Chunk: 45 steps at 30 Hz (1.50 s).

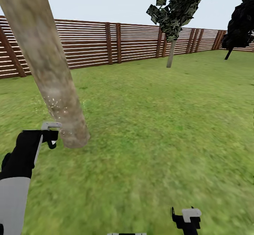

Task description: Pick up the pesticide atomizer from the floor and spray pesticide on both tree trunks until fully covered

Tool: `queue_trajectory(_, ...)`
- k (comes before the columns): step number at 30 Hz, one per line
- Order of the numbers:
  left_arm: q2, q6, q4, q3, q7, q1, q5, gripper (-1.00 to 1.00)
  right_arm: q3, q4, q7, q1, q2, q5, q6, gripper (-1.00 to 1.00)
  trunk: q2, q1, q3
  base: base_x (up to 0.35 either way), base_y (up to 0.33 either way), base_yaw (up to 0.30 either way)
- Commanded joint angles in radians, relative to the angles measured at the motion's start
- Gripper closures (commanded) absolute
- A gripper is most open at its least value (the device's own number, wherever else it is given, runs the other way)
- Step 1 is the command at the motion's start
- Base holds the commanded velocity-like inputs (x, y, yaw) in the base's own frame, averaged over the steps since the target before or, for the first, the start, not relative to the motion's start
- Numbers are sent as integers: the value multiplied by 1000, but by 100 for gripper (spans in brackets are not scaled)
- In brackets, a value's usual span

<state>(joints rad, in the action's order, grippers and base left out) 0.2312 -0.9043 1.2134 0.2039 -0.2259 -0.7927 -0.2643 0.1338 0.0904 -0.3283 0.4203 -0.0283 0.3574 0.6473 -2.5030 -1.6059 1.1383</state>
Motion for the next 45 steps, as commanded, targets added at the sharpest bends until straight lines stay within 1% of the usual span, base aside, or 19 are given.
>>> queue_trajectory(1,-2,2,-4,0,1,2,-4,100,0,0,0,0,0,0,0,-100,0,0,0,0,-272,0)
queue_trajectory(4,-10,3,-11,0,0,3,-3,100,0,0,0,0,0,0,0,-100,0,0,0,0,-272,0)
queue_trajectory(7,-40,4,-15,0,0,3,-2,100,0,0,0,0,1,0,0,-100,0,0,0,0,-272,0)
queue_trajectory(9,-46,4,-17,1,1,3,-3,100,0,0,0,0,0,0,0,-100,0,0,0,0,-272,0)
queue_trajectory(16,-19,21,-105,27,11,34,-10,100,0,0,0,0,1,0,0,-100,0,0,0,135,-225,0)
queue_trajectory(19,-17,26,-107,33,79,47,-9,100,0,0,0,0,1,0,0,-100,0,0,0,216,-93,25)
queue_trajectory(20,-18,48,-104,37,96,67,-9,100,0,0,0,0,1,0,0,-100,0,0,0,38,-13,206)
queue_trajectory(22,-26,154,-108,40,109,111,-5,100,0,-1,0,0,1,0,0,-100,0,0,0,10,-4,257)
queue_trajectory(24,-32,190,-114,43,116,123,0,100,0,-1,0,0,3,0,0,-100,0,0,0,2,-1,272)
queue_trajectory(26,-40,221,-174,85,120,128,2,100,0,-1,0,0,5,0,0,-100,0,0,0,0,0,273)
queue_trajectory(27,-42,237,-190,95,120,129,3,100,0,-1,0,0,5,0,0,-100,0,0,0,0,0,265)
queue_trajectory(29,-67,300,-240,110,121,138,2,100,0,-1,0,0,5,0,0,-100,0,0,0,0,0,168)
queue_trajectory(32,-95,340,-258,114,138,145,1,100,0,-1,-1,0,2,-1,0,-100,0,0,0,71,-67,31)
queue_trajectory(33,-95,377,-261,114,145,151,1,100,0,-1,-1,0,2,-1,0,-100,0,0,0,192,-170,5)
queue_trajectory(34,-97,462,-263,114,167,170,2,100,0,-1,-2,0,1,-1,0,-100,0,0,0,254,-146,2)
queue_trajectory(36,-99,501,-264,115,212,181,3,100,1,-1,-2,0,1,-1,0,-100,0,0,0,306,-59,0)
queue_trajectory(39,-99,495,-264,118,265,183,4,100,0,-1,-2,0,1,-1,0,-100,0,0,0,335,-8,0)
queue_trajectory(41,-103,441,-267,119,272,184,6,100,0,-1,-2,0,1,-1,0,-100,0,0,0,339,-1,0)
queue_trajectory(45,-96,423,-337,119,269,182,5,100,0,-1,-2,0,2,0,0,-100,0,0,0,339,0,161)
